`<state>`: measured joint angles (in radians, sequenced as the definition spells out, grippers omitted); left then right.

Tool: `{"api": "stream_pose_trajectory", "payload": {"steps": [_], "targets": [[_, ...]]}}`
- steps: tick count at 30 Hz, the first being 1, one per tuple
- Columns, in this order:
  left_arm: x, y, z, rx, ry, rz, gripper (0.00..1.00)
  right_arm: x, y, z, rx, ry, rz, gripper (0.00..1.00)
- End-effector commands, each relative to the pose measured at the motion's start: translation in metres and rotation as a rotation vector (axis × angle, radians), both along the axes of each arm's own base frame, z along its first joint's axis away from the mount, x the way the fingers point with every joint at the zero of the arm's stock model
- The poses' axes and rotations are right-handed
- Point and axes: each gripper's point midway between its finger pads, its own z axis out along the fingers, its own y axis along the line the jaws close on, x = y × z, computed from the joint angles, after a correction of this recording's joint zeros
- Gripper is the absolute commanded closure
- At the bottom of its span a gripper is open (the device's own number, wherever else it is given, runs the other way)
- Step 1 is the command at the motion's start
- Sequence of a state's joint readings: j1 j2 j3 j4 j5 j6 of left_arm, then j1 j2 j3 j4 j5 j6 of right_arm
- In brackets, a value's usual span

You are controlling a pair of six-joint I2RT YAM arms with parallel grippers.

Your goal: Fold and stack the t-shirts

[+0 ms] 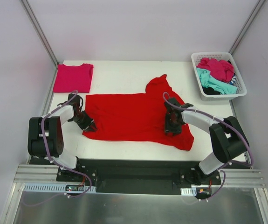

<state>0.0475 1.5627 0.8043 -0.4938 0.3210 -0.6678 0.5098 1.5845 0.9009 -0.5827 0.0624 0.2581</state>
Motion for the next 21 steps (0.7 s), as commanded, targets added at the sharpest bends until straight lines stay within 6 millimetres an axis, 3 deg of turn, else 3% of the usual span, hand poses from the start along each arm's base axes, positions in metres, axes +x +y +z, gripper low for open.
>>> {"api": "stream_pose_trajectory", "payload": {"steps": [1, 16, 19, 21], "targets": [[-0.012, 0.010, -0.007, 0.041, 0.018, 0.020, 0.80, -0.005, -0.011, 0.004, -0.024, -0.004, 0.007, 0.57], [-0.013, 0.026, 0.003, 0.051, 0.001, 0.091, 0.81, -0.005, -0.023, 0.009, -0.041, -0.008, -0.024, 0.56], [-0.012, 0.023, 0.005, 0.034, -0.003, 0.094, 0.81, -0.004, -0.022, 0.015, -0.030, -0.020, -0.022, 0.57], [-0.008, 0.017, 0.016, -0.004, -0.027, 0.100, 0.81, -0.002, -0.019, 0.031, -0.011, -0.049, -0.022, 0.57]]}}
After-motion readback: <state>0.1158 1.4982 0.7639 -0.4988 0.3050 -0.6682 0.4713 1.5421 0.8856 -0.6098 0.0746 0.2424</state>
